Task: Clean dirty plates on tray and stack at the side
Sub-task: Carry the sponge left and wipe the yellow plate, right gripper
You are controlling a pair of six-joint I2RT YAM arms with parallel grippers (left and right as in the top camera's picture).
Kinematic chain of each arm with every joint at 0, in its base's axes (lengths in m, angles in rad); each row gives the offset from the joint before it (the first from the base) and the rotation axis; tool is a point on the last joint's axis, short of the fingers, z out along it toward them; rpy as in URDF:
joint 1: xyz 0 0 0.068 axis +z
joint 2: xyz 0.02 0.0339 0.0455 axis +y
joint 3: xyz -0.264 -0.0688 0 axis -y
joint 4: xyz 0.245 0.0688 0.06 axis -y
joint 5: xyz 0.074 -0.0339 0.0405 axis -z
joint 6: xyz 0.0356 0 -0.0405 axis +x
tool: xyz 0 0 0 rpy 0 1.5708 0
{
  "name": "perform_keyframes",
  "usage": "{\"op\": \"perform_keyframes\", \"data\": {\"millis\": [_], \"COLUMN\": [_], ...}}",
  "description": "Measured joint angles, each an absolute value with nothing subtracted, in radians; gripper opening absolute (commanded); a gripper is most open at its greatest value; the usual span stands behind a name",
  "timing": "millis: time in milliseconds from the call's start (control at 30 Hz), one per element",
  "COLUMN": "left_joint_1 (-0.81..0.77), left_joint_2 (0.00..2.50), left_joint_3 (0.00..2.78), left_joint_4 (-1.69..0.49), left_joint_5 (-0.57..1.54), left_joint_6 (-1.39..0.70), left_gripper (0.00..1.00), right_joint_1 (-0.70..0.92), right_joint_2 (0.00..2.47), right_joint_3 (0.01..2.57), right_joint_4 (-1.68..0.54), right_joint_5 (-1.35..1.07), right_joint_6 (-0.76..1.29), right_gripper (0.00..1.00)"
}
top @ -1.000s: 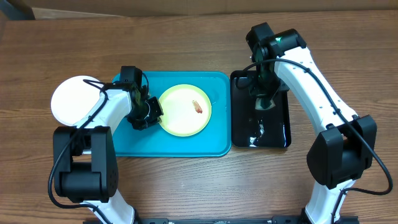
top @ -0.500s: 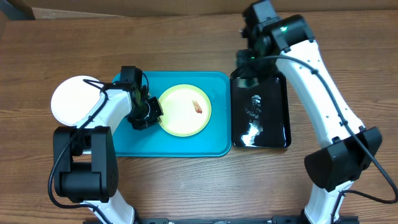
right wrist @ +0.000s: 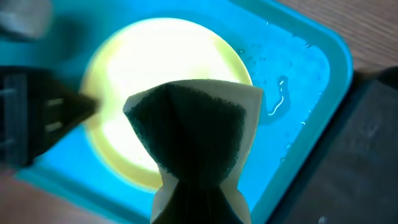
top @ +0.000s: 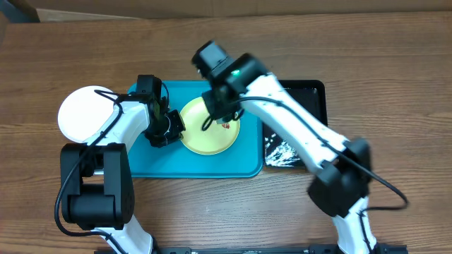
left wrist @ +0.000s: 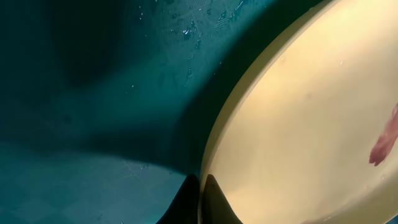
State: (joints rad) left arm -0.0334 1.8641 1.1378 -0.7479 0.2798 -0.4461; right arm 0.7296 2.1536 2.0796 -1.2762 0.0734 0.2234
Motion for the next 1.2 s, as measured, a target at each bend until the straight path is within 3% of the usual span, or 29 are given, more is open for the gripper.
{"op": "perform_keyframes", "data": {"millis": [333,1200], "left_joint_1": [-0.033,-0.033], "left_joint_2": [1.864,1.864], "left_joint_3": [1.138,1.138], "left_joint_4": [-0.748,-0.748], "left_joint_5": [0.280,0.280], "left_joint_6": [-0.446,-0.446], "left_gripper": [0.04,0.04], "right_joint_1": [0.740,0.727], "right_joint_2": [2.300,2.331], "right_joint_3": [2.079,2.079], "right_joint_4": [-1.223,-1.214], "right_joint_5": [0.195,0.224], "right_joint_6": [0.234,0.277], "right_gripper": [0.04,0.04]}}
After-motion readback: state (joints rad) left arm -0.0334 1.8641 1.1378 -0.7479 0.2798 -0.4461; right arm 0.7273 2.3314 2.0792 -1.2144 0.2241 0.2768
